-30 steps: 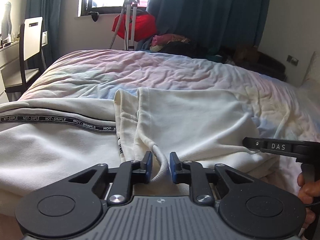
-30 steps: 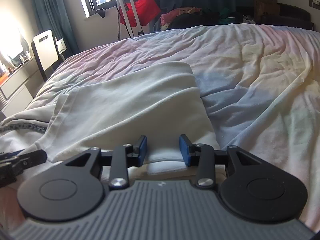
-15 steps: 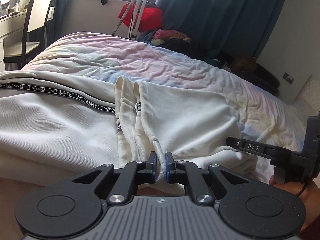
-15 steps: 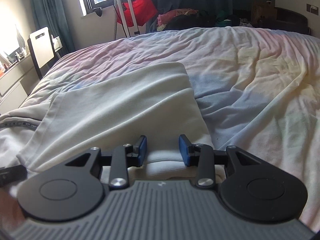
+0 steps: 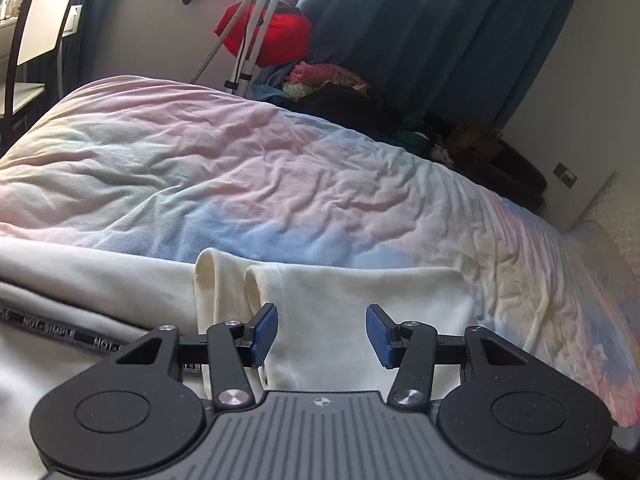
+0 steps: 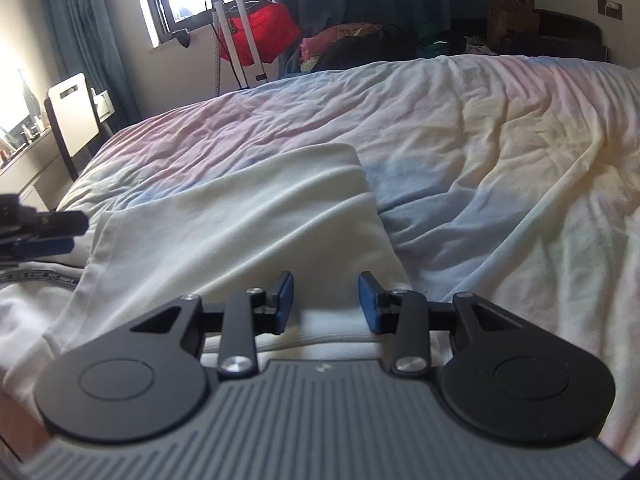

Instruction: Fold clothes

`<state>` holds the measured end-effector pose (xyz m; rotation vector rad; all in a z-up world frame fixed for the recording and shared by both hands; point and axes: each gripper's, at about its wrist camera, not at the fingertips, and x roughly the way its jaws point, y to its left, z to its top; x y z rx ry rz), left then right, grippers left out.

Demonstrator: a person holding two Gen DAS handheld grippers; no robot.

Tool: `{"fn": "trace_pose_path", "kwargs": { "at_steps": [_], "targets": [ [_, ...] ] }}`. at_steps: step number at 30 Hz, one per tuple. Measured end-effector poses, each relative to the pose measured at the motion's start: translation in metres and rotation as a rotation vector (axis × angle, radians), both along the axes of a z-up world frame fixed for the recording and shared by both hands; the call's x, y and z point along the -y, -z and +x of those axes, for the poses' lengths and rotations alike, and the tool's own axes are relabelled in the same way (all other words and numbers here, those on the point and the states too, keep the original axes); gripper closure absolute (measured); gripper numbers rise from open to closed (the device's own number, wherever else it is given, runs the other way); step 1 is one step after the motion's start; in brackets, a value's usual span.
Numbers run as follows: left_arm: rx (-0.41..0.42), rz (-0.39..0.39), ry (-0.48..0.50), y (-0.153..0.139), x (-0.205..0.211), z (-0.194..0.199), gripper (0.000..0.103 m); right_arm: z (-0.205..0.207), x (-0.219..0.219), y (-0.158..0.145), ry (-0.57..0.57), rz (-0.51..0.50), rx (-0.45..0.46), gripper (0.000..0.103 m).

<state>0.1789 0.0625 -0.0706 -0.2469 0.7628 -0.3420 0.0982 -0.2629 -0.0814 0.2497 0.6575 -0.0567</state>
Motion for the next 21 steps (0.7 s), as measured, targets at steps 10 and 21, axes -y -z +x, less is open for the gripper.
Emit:
{"fn": "trace_pose_path", "kwargs": {
  "at_steps": [10, 21],
  "targets": [
    [-0.074, -0.004, 0.027, 0.037, -0.007, 0.052, 0.072, 0.026, 0.004, 0.010, 0.075, -0.018, 0.028, 0.063],
    [-0.024, 0.060, 0.068, 0.044, 0.008, 0.048, 0.049, 0.035, 0.005, 0.013, 0.098, -0.015, 0.056, 0.063]
  ]
}}
